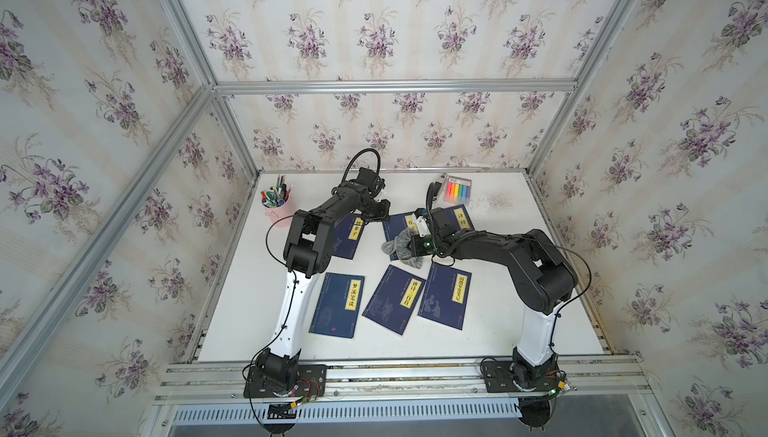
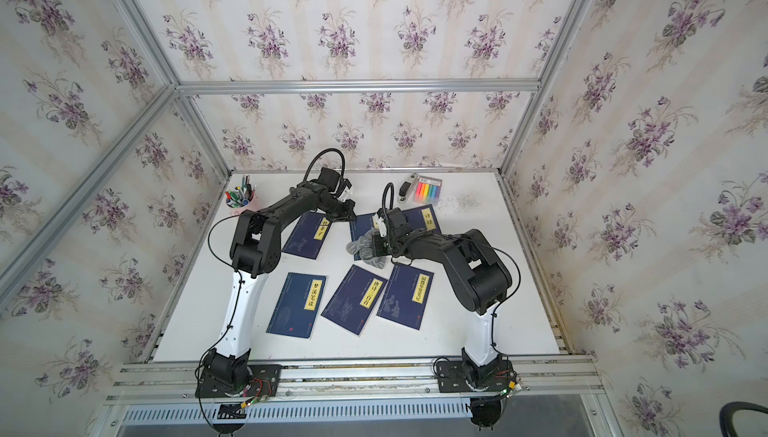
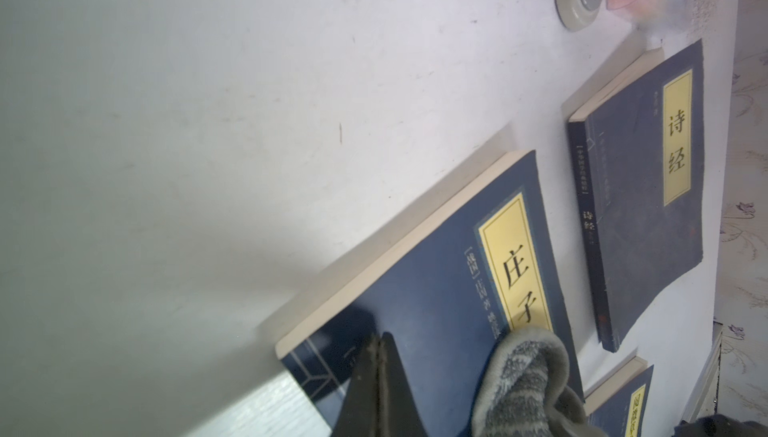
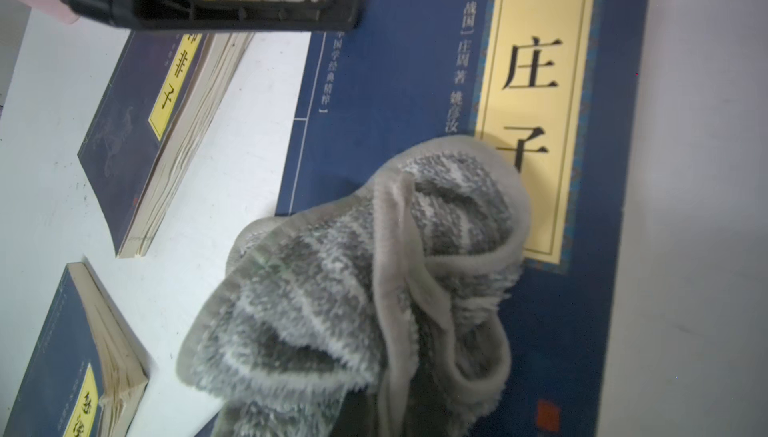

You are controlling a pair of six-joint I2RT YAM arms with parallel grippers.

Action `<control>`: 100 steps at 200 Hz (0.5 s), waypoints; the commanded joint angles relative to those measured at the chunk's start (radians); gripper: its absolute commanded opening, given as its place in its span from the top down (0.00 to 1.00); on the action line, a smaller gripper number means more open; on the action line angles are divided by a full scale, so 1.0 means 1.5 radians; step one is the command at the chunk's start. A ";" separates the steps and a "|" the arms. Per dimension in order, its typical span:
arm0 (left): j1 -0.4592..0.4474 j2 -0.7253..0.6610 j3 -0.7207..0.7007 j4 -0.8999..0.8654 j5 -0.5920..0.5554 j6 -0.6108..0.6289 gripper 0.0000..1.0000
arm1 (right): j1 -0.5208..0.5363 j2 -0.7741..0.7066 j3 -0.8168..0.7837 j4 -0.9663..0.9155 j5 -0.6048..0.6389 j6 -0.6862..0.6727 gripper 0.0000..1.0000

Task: Wipe the cover of the book
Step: Wipe the dirt from the cover of the book.

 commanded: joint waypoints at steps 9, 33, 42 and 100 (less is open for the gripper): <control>-0.003 0.020 -0.010 -0.064 -0.046 0.001 1.00 | -0.032 0.052 0.040 -0.100 0.040 -0.011 1.00; -0.004 0.020 -0.010 -0.064 -0.045 0.000 1.00 | -0.051 0.121 0.126 -0.119 0.044 -0.014 1.00; -0.004 0.020 -0.010 -0.064 -0.046 0.000 1.00 | -0.057 0.144 0.160 -0.129 0.047 -0.015 1.00; -0.004 0.020 -0.010 -0.064 -0.045 0.000 1.00 | -0.066 0.195 0.267 -0.183 0.072 -0.018 1.00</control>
